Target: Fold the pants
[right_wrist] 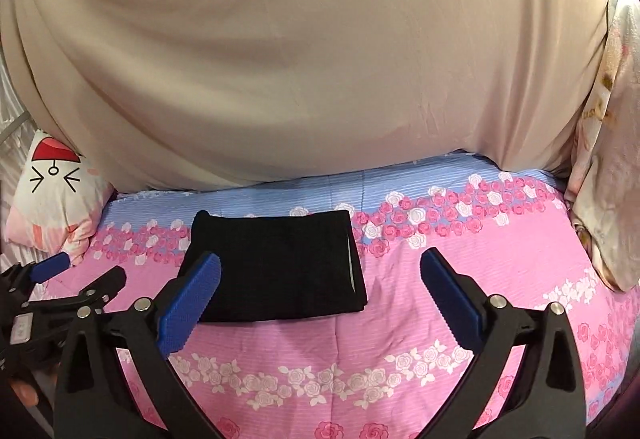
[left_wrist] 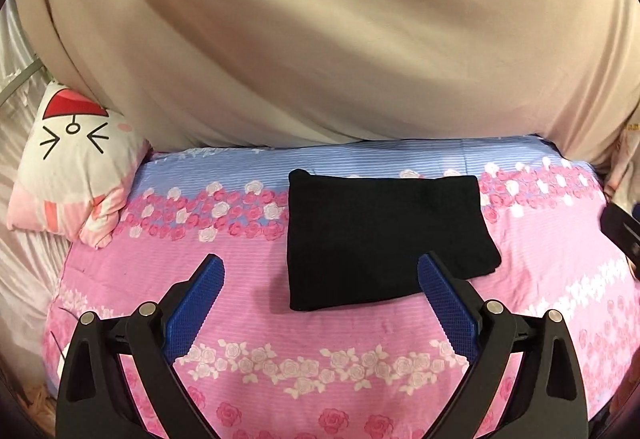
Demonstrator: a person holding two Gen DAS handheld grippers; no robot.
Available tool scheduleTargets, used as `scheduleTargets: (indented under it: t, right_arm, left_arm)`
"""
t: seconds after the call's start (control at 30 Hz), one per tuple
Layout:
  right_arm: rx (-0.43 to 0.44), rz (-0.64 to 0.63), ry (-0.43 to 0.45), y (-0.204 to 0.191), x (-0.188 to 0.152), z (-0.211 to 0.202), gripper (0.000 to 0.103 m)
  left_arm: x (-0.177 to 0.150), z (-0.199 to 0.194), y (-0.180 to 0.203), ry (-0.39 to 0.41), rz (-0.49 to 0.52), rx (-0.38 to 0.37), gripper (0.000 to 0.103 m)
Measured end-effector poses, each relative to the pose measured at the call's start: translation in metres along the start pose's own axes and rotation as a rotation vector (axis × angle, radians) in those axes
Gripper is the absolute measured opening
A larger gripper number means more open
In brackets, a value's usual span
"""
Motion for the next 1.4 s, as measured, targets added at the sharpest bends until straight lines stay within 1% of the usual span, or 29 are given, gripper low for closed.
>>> scheduleTargets:
  t: [0.17,0.4,0.63,0.8,1.0,1.2,1.4]
  right_arm:
    - [0.0,0.001,-0.017,-0.001,-0.006,0.003,0.098]
    - [-0.006,-0.021,-0.035,-0.006,-0.012,0.005,0.098]
    - [0.005,-0.048,-0.039,-0.014,-0.012,0.004,0.098]
    - [0.013,-0.058,-0.042,-0.017,-0.013,0.004,0.098]
    - [0.008,-0.075,-0.038,-0.02,-0.013,0.001,0.098]
    - [0.003,-0.078,-0.034,-0.02,-0.013,-0.001,0.098]
    - [0.0,-0.079,-0.033,-0.019,-0.013,-0.002,0.098]
  left_arm:
    - [-0.004,-0.011,0.002,0.007,0.007,-0.027,0.096]
    - [-0.005,-0.016,-0.004,0.022,-0.005,-0.019,0.096]
    - [-0.005,-0.012,-0.011,0.013,-0.019,-0.001,0.096]
    - [-0.006,-0.012,-0.015,0.012,-0.023,-0.005,0.096]
    - [-0.007,-0.014,-0.015,0.026,-0.016,0.005,0.096]
    - [-0.006,-0.016,-0.015,0.038,-0.013,-0.004,0.096]
    - [-0.007,-0.019,-0.009,0.058,0.021,0.007,0.098]
Point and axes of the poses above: each gripper's, at about its wrist camera, not at the fingertips, and z roughly the way its jaws point, y to its right, x to its top, the point moved 2 cm from there along z, roughly the way its jaws point, and after that the axes turned 10 degrees about -z, right-handed, at the moved point
